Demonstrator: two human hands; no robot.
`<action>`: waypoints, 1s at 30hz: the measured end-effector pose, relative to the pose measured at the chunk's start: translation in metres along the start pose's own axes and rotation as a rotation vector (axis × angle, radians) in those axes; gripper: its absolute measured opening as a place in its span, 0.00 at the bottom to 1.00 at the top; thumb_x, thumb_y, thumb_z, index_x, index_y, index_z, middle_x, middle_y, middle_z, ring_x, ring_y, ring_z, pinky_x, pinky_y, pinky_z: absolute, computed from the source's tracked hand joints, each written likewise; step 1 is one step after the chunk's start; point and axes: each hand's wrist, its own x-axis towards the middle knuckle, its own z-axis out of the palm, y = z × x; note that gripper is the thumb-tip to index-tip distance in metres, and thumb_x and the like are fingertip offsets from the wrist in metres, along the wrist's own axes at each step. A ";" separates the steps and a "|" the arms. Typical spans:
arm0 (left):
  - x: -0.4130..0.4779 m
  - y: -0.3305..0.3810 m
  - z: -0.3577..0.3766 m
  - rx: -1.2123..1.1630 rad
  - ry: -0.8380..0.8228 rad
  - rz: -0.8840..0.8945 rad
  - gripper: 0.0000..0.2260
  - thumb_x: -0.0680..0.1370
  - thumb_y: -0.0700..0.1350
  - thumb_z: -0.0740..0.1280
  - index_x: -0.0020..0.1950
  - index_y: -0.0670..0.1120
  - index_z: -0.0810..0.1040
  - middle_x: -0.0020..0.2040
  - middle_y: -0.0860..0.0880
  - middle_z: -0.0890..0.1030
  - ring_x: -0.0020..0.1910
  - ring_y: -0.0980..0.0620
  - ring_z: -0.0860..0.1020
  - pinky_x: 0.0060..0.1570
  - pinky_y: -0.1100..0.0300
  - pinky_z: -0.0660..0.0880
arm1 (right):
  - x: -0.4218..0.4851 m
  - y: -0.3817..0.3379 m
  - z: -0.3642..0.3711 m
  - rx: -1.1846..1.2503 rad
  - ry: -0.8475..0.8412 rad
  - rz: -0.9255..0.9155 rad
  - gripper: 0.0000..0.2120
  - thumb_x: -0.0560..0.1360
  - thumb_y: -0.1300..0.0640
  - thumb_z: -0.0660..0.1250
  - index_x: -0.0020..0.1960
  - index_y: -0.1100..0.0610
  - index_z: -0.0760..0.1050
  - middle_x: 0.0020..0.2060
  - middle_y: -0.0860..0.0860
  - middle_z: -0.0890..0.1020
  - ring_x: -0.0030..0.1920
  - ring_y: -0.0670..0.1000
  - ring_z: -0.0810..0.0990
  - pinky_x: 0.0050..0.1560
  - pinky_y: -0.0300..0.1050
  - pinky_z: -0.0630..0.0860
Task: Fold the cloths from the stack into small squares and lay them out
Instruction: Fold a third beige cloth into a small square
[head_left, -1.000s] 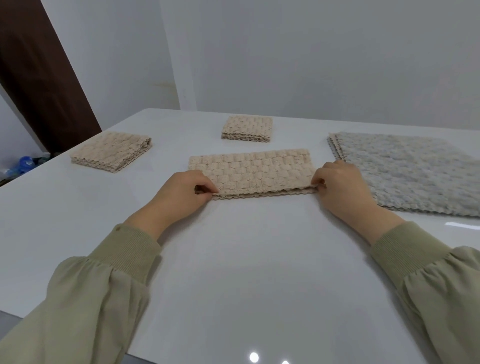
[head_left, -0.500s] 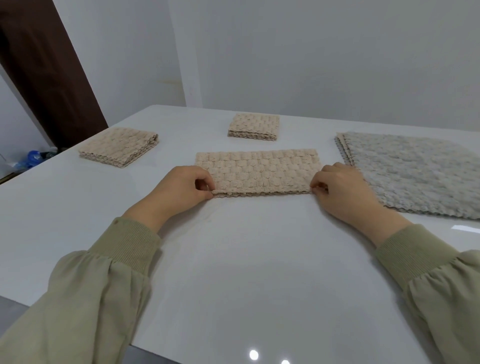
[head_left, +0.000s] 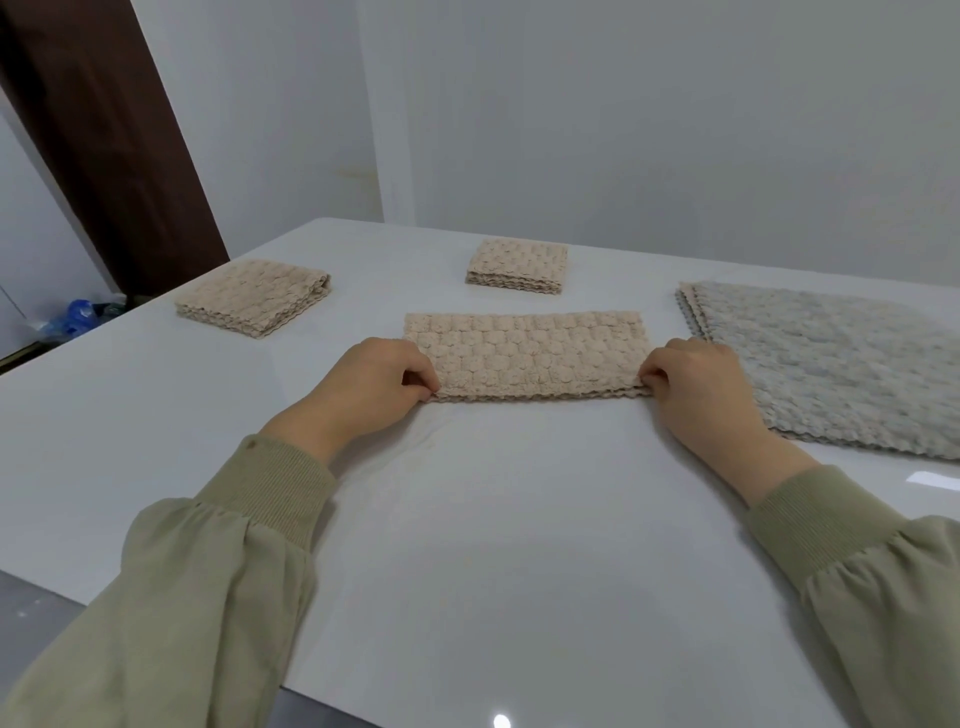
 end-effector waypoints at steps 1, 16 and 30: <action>0.000 0.000 0.001 -0.018 0.013 0.004 0.05 0.73 0.38 0.70 0.43 0.47 0.84 0.38 0.60 0.76 0.38 0.64 0.73 0.46 0.67 0.67 | 0.000 0.000 0.000 0.007 0.009 0.003 0.06 0.69 0.69 0.69 0.37 0.60 0.81 0.34 0.56 0.81 0.38 0.61 0.77 0.44 0.51 0.70; 0.051 -0.028 0.020 -0.431 0.385 -0.555 0.09 0.76 0.44 0.66 0.55 0.49 0.79 0.48 0.50 0.80 0.50 0.49 0.79 0.55 0.54 0.74 | 0.054 0.005 0.025 0.223 -0.158 0.475 0.16 0.78 0.54 0.60 0.60 0.62 0.75 0.56 0.60 0.78 0.57 0.59 0.75 0.56 0.49 0.71; 0.078 -0.038 0.035 -0.332 0.374 -0.501 0.06 0.74 0.43 0.68 0.50 0.50 0.81 0.41 0.49 0.79 0.41 0.52 0.75 0.46 0.59 0.71 | 0.079 0.022 0.043 0.200 -0.094 0.614 0.15 0.75 0.49 0.66 0.33 0.54 0.72 0.35 0.53 0.78 0.46 0.58 0.78 0.49 0.53 0.76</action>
